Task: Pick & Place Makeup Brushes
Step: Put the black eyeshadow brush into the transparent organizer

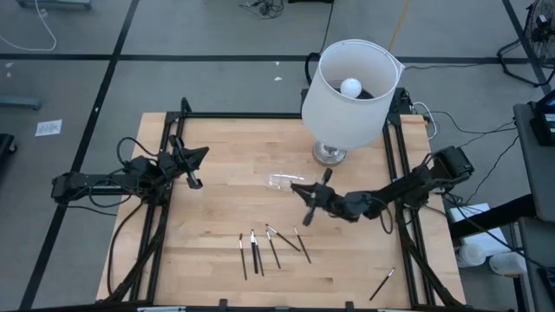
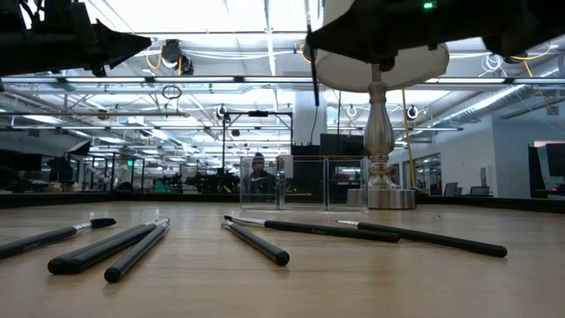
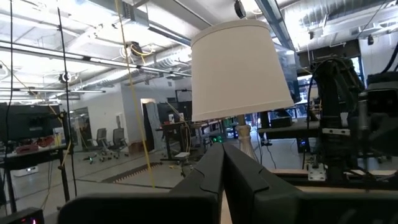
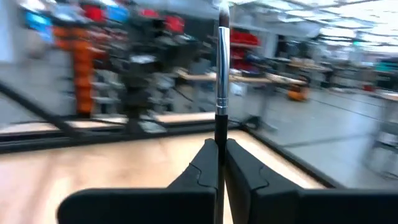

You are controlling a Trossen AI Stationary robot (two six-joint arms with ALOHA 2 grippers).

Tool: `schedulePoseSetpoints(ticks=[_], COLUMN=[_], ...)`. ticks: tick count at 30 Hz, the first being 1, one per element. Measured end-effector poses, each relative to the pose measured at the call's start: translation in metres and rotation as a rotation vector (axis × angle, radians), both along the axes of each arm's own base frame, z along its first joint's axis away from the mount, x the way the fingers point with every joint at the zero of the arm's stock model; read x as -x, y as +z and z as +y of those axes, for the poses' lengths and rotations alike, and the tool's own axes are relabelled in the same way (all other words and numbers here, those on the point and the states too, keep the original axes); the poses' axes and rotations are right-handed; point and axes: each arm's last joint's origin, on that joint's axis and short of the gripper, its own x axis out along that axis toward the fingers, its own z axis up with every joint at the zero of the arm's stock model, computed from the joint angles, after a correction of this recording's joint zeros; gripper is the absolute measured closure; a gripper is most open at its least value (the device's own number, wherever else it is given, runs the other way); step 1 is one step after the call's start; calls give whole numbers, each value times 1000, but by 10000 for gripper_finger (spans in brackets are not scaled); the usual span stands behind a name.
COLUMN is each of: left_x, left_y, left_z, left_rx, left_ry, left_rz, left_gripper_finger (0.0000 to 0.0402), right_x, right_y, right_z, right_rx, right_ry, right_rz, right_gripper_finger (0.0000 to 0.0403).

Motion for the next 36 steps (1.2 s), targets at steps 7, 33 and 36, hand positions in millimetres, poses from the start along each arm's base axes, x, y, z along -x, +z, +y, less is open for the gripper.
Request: schedulePoseSetpoints(ticks=[7,33,36], left_x=[0,0,0], left_y=[0,-1,-1], left_z=[0,0,0], left_rx=[-1,-7,-7], left_ry=[1,4,4], left_rz=[2,11,11], left_gripper_finger=[385,385,385], right_x=[-1,34,33], right_y=[16,-27,-22], right_z=[-16,-38,-39], right_rx=[-12,-99,-21], right_ry=[-210,-237,-190], right_rz=[85,48,53], right_gripper_finger=[402,403,403])
